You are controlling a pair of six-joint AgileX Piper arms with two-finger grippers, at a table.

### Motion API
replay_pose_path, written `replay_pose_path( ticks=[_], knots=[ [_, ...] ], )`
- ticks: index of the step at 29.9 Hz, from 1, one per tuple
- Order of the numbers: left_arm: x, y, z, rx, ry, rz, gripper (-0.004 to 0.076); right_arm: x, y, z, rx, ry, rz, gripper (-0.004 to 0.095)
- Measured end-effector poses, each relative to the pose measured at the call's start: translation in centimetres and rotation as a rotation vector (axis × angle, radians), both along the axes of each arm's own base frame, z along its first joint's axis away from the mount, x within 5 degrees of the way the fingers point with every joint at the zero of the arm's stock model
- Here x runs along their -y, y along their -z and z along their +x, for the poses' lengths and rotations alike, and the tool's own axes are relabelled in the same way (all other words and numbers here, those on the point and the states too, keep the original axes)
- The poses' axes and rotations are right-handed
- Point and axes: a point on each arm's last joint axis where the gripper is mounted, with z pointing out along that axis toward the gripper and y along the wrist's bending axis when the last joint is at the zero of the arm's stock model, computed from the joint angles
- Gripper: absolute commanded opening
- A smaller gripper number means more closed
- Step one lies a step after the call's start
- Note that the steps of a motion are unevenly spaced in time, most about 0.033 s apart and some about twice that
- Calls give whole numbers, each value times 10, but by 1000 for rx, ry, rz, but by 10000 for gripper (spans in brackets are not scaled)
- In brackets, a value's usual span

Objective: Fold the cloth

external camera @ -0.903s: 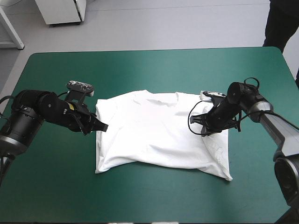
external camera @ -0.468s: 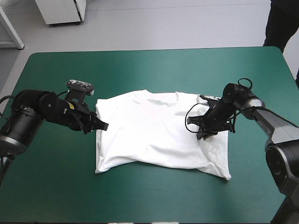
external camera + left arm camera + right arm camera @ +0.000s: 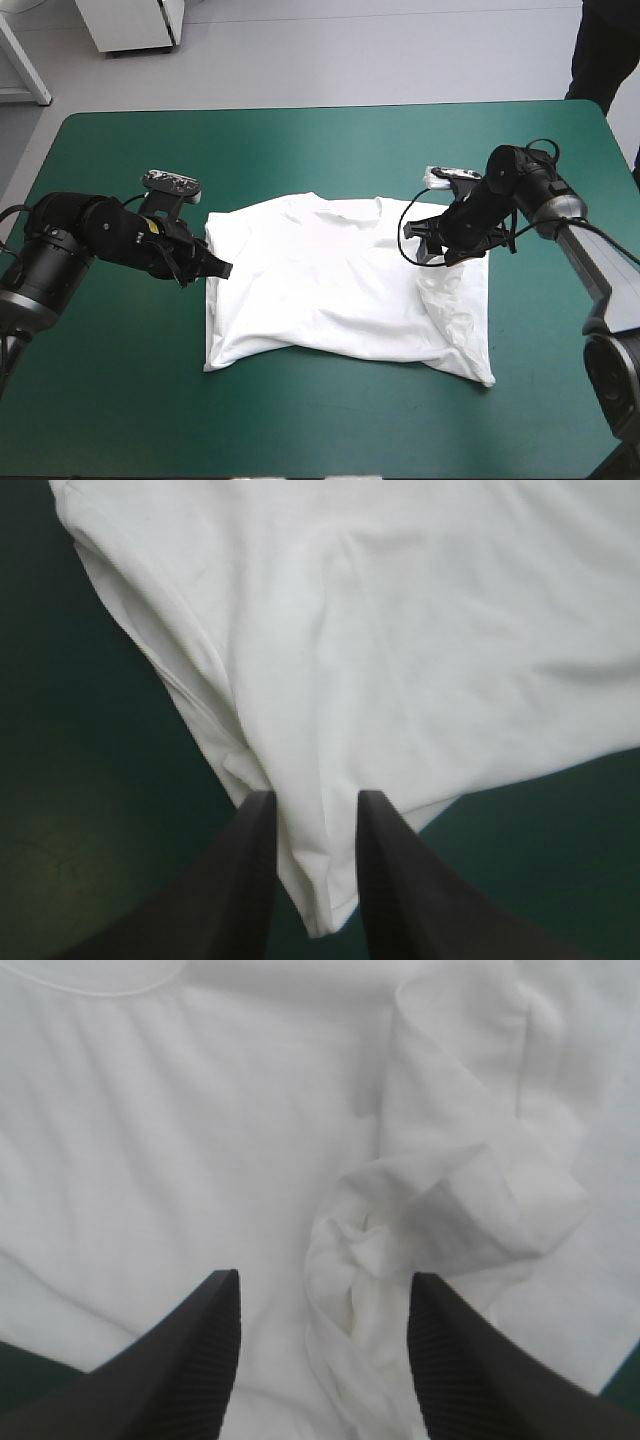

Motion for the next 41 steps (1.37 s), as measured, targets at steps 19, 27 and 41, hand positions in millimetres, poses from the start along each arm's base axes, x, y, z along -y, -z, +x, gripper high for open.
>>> replay_pose_path(
  ticks=[19, 27, 41],
  knots=[
    [-1, 2, -5, -48, 45, 35, 283, 42, -102, -123, 349, 22, -128, 439],
    [17, 46, -23, -186, 139, 103, 295, 47, -84, -148, 296, 65, -122, 439],
    [23, 120, -51, -287, 119, 260, 295, 48, -85, -150, 298, 72, -118, 420]
  ],
)
